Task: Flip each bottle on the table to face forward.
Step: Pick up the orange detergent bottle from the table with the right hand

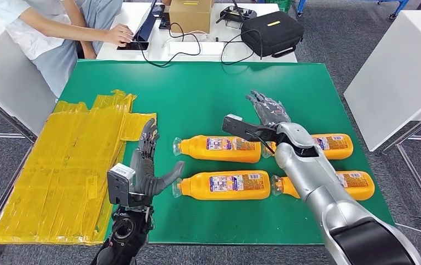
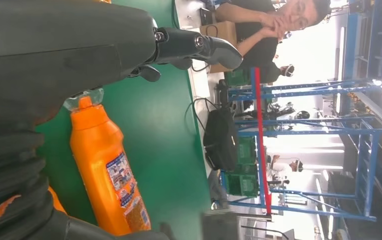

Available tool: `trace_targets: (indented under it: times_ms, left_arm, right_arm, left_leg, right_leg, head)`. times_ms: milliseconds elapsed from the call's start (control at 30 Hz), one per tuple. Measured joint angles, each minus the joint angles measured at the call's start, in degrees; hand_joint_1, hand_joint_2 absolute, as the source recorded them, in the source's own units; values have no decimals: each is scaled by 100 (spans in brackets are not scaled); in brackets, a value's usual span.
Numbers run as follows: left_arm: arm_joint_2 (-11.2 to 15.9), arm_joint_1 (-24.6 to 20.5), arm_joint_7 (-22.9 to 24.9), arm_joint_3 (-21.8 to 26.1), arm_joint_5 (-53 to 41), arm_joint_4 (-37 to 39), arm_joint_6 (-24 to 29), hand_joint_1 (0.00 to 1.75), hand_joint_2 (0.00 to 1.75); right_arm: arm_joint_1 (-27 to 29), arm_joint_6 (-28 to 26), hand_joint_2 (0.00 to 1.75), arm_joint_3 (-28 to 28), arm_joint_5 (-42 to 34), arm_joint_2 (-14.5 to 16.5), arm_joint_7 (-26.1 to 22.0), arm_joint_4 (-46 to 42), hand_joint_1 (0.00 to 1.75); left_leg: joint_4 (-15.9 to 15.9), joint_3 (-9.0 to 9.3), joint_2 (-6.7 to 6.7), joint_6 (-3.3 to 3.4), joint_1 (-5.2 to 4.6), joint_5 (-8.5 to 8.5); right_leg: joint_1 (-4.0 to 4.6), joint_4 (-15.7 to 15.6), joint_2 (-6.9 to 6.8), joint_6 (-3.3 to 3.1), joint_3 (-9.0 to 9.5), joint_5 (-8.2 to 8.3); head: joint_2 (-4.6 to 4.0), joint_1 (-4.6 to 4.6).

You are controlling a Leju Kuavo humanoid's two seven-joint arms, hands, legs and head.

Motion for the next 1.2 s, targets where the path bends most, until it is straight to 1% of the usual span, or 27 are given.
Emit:
trace_targets:
  times_ms: [167,367,700,900,1067,1200]
  left_arm:
    - [-1,-78,0,-3,57,50,-68,0,175]
    - [-2,-131,0,-17,62,110,-98,0,175]
    - [-4,-206,0,-36,57,203,-113,0,175]
    - [-17,-245,0,-79,27,286,-141,0,175]
    - [-17,-255,0,-101,21,328,-149,0,175]
    - [-17,-257,0,-125,5,372,-160,0,175]
  right_arm:
    - [-21,-102,175,41,35,90,44,533,0]
    - [-8,-137,175,100,107,248,39,922,0]
    - [74,-182,175,222,116,531,-323,1210,0]
    - [185,-188,175,252,116,644,-402,1299,0]
    - [246,-51,175,288,131,696,-373,1382,0]
    - [249,186,175,317,89,722,-181,1464,0]
  left_leg:
    - [0,1,1,0,1,0]
    - [0,3,5,0,2,0]
    - [0,3,5,0,1,0]
    - [0,3,5,0,1,0]
    - [0,3,5,0,1,0]
    - [0,3,5,-1,1,0]
  right_leg:
    - [1,0,0,0,-1,0]
    - [2,0,2,0,-2,0]
    - [2,0,2,0,-3,0]
    - [2,0,2,-1,-4,0]
    - [2,0,2,-1,-4,0]
    - [2,0,2,-1,-3,0]
  head:
    - [0,0]
    - [0,1]
    - [0,0]
    - [0,1]
    - [0,0]
    - [0,1]
